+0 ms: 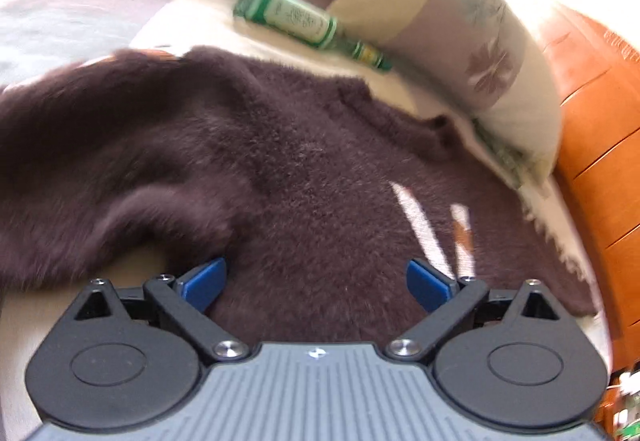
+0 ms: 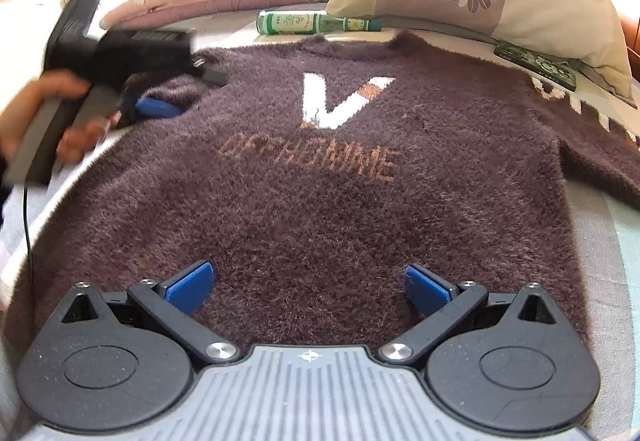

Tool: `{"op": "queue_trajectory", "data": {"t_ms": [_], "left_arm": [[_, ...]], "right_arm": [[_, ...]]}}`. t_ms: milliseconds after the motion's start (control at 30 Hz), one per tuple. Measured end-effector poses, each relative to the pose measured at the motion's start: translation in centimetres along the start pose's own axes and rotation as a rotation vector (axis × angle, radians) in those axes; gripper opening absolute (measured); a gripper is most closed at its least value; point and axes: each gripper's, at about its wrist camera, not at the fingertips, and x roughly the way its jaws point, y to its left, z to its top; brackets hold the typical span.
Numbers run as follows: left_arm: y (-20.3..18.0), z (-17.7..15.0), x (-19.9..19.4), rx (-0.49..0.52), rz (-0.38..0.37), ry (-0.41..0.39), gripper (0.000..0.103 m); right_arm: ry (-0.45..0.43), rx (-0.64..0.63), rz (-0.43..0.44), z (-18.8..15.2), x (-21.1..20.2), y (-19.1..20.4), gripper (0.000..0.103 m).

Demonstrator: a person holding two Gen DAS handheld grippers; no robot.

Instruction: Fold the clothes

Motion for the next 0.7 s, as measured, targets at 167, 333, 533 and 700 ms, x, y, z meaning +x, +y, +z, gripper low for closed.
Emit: {"op": "queue_trajectory", "data": {"t_ms": [167,333,533,700], "left_arm": [[-1.1,-1.2,-1.9,0.037,0.059,0.012,0.096],[-4.5,1.3,-2.2,0.167,0.116,-0.024,0.098],[-4.7,5.2,2.4,0.205,0.186,-0.042,0.098],[-2.5,8.3,7.1,0.162,0.230,-0.049,0.098]], "right_arm": [[-0.015,0.026,0.016,0.0,-0.6,-0.3,0.103],[0.017,0.032,0.022,-0.3,-0.6,-0.5,0.103],[0.018,0.000,0.030,-0.3,-1.2,-0.1,0.103],[0.022,-0.008,0.005,0.0,-1.0,-0.4,0.103]]}}
